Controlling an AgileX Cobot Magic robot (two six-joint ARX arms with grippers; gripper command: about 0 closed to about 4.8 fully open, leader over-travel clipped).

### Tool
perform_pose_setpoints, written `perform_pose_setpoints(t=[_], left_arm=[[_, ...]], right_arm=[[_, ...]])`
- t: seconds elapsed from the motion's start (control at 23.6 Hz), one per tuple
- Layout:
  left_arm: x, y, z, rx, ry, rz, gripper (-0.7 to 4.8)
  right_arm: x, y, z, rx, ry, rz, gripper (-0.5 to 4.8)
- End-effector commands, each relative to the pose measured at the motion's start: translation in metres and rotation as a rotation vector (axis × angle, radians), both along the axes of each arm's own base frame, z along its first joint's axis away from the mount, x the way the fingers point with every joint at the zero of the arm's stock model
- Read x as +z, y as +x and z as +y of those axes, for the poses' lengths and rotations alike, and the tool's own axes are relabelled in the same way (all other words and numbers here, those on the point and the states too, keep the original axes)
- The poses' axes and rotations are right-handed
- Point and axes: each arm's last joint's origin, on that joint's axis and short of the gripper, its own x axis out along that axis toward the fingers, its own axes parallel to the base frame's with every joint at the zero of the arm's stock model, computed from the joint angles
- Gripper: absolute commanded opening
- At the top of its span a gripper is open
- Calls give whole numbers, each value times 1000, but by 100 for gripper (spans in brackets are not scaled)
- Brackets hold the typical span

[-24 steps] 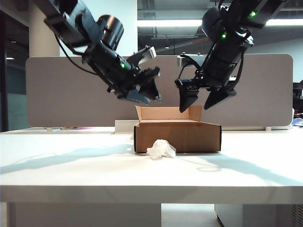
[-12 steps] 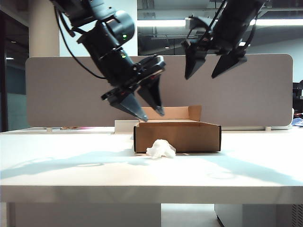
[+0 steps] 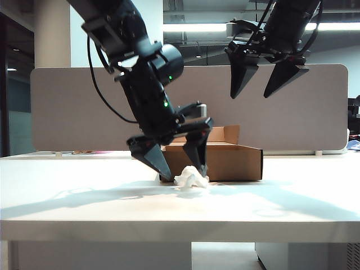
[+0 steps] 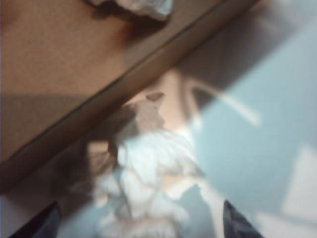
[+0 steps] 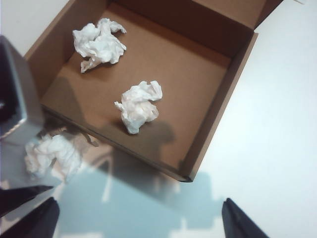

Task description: Pick up all the paper balls on the table and put them in the paper box.

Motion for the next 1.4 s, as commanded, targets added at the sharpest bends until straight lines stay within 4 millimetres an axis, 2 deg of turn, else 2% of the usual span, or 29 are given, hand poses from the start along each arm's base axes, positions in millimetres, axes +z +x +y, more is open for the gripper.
perform_pose_setpoints(t=[0.04, 0.17, 0.25, 0.38, 0.47, 0.68, 0.76, 0.85, 0.93, 0.97, 1.1, 1.23, 1.27, 1.36, 1.4], left_arm=[[-7, 4, -8, -5, -26, -40, 398], [-11, 8, -11, -4, -39, -70, 377], [-11, 7, -13, -9, -38, -78, 277], [-11, 7, -14, -13, -43, -80, 68], [-11, 7, -14, -13, -40, -76, 16], [-2, 2, -12, -27, -29, -30, -2], [18, -5, -12, -54, -44, -2, -6], [42, -9, -11, -58, -78, -55, -6], [56, -9, -11, -63, -110, -118, -6], [68, -7, -11, -80, -133, -208, -6], [75, 2, -9, -51, -141, -320, -6], [72, 12, -14, -24, -142, -429, -4], [71, 15, -15, -31, -142, -462, 1], [68, 21, -16, -42, -140, -511, 58], [65, 24, -18, -49, -141, -533, 123]], right_arm=[[2, -2, -1, -1, -3, 9, 479], [1, -3, -1, -1, -6, 18, 479], [1, -3, -1, -2, -8, 21, 479], [1, -3, -1, -1, -8, 24, 479], [1, -3, -1, -1, -8, 24, 479], [1, -3, -1, -2, -9, 24, 479], [1, -3, -1, -2, -9, 24, 479], [1, -3, -1, -2, -9, 24, 479], [1, -3, -1, -2, -9, 24, 479], [1, -3, -1, -2, -9, 24, 479], [0, -4, -2, -2, -15, 40, 479], [-3, -8, -3, -3, -31, 81, 479], [-4, -8, -3, -2, -34, 89, 479], [-4, -10, -4, -3, -39, 107, 444], [-5, -11, -4, -6, -40, 116, 416]])
